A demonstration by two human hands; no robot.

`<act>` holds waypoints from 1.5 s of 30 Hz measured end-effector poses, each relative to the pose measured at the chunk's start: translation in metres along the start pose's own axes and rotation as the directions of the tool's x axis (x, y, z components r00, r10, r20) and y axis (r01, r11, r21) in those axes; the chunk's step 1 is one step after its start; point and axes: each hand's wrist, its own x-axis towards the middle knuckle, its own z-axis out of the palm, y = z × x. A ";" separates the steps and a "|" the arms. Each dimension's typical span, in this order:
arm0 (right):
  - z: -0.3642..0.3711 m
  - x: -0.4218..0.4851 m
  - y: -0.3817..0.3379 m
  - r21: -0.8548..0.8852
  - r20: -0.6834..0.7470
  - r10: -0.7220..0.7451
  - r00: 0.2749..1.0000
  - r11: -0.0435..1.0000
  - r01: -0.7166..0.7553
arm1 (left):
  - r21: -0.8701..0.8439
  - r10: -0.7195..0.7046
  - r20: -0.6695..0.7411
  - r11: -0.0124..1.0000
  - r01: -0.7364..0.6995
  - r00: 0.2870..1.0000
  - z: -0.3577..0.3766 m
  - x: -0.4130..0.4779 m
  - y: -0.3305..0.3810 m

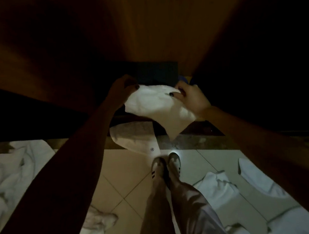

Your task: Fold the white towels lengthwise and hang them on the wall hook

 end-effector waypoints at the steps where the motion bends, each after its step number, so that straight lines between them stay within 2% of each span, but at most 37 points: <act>1: -0.012 -0.011 -0.007 0.009 0.019 0.005 1.000 1.000 -0.005 | -0.016 0.010 0.013 1.000 -0.010 1.000 -0.010 -0.009 0.013; 4: -0.041 -0.042 -0.022 -0.035 0.041 0.067 0.997 0.997 -0.066 | -0.009 0.034 0.044 0.999 -0.034 0.998 -0.033 -0.039 0.044; 8: -0.072 -0.084 -0.029 -0.068 -0.002 0.136 0.991 0.988 -0.136 | 0.022 0.043 0.135 0.999 -0.047 0.990 -0.053 -0.078 0.076; 14: -0.110 -0.158 -0.047 -0.112 -0.020 0.065 0.998 0.991 -0.067 | 0.123 0.163 0.253 0.972 -0.198 0.954 -0.079 -0.148 0.108; 16: -0.121 -0.182 -0.057 -0.138 -0.032 0.050 0.998 0.989 -0.054 | 0.139 0.205 0.193 0.962 -0.234 0.960 -0.085 -0.174 0.114; 19: -0.135 -0.224 -0.076 -0.161 -0.051 0.028 0.998 0.986 -0.036 | -0.014 0.246 0.010 0.969 -0.246 0.969 -0.094 -0.215 0.125; 22: -0.148 -0.274 -0.097 -0.133 -0.092 0.013 0.996 0.991 -0.026 | -0.166 0.197 -0.040 0.966 -0.201 0.980 -0.103 -0.261 0.139; 27: -0.179 -0.362 -0.138 -0.072 -0.160 0.003 0.987 0.997 -0.015 | -0.216 0.241 -0.157 0.938 -0.271 0.958 -0.120 -0.339 0.164; 29: -0.185 -0.387 -0.154 -0.031 -0.194 0.005 0.981 0.999 -0.011 | -0.181 0.277 -0.202 0.932 -0.314 0.939 -0.127 -0.362 0.170; 31: -0.188 -0.406 -0.171 0.056 -0.253 0.025 0.967 0.998 -0.011 | -0.078 0.320 -0.273 0.933 -0.352 0.907 -0.133 -0.381 0.175; 34: -0.190 -0.431 -0.205 0.356 -0.293 0.063 0.954 0.933 0.048 | 0.111 0.400 -0.389 0.915 -0.389 0.830 -0.137 -0.407 0.194; 36: -0.194 -0.442 -0.231 0.542 -0.259 0.021 0.966 0.830 0.127 | 0.117 0.453 -0.408 0.887 -0.447 0.793 -0.141 -0.419 0.211; 39: -0.204 -0.451 -0.276 0.646 -0.217 -0.042 0.975 0.743 0.176 | 0.008 0.482 -0.368 0.857 -0.516 0.795 -0.154 -0.432 0.235; 43: -0.216 -0.455 -0.326 0.601 -0.069 -0.181 0.981 0.777 0.185 | -0.126 0.507 -0.277 0.823 -0.554 0.816 -0.174 -0.446 0.251; 45: -0.216 -0.454 -0.346 0.485 -0.118 -0.193 0.974 0.845 0.226 | -0.149 0.550 -0.242 0.793 -0.591 0.799 -0.181 -0.450 0.255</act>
